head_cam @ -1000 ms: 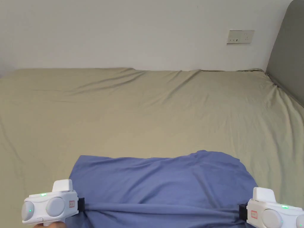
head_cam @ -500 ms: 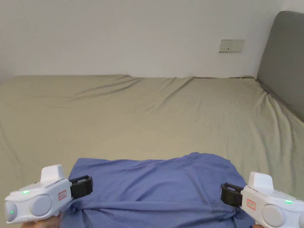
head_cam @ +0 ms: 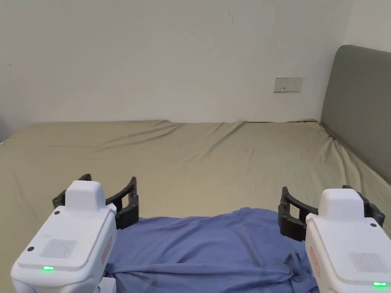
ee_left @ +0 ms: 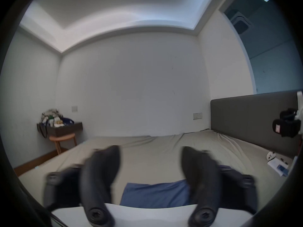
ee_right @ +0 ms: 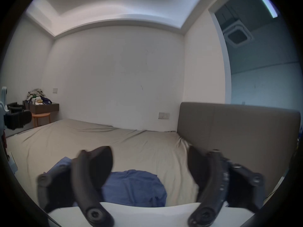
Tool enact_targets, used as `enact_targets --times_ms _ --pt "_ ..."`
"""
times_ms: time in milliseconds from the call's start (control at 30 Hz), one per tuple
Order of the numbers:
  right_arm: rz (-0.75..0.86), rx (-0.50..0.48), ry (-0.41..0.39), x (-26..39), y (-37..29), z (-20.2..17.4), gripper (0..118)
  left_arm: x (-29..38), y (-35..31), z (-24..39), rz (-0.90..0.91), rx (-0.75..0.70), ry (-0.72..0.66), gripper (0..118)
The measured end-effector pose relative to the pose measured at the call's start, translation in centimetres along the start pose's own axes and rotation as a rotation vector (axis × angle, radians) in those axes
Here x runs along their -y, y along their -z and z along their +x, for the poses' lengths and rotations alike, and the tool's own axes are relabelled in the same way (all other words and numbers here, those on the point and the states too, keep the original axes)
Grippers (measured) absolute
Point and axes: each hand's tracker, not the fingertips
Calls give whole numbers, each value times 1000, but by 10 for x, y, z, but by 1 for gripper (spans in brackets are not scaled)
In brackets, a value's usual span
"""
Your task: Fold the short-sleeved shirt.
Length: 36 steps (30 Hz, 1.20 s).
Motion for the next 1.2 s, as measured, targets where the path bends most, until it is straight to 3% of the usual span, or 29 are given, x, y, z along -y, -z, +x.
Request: enact_targets --times_ms 33,67,100,133,367,533,733,867,900,1000,1033,1200 --pt "6 3 -7 -1 -5 -2 76 -1 -4 3 8 -16 15 43" --pt "8 8 -11 0 -6 -3 52 -1 -6 6 9 -31 39 14" --pt "11 11 -16 -1 -8 -5 14 0 -8 8 6 -34 49 0" --pt "11 2 -16 0 -8 -4 3 0 -9 7 11 -24 46 0" --pt "5 -13 11 4 -5 -2 2 2 -2 -5 -69 -6 -18 0" --pt "-18 -16 10 11 -1 2 2 24 20 -35 -246 4 -119 0" --pt "-63 -13 -3 23 9 7 2 81 56 -78 -523 -40 -123 0" --pt "-108 -13 -1 35 22 7 2 126 82 -104 -732 -41 -174 14" --pt "-119 -12 -1 38 25 6 2 138 89 -111 -778 -35 -192 25" --pt "-149 -11 -4 48 34 5 2 178 105 -124 -918 -55 -305 90" --pt "-160 -11 -7 50 37 5 2 186 107 -125 -951 -56 -325 99" --pt "-227 -7 -11 66 52 7 3 230 118 -111 -1054 -102 -237 94"
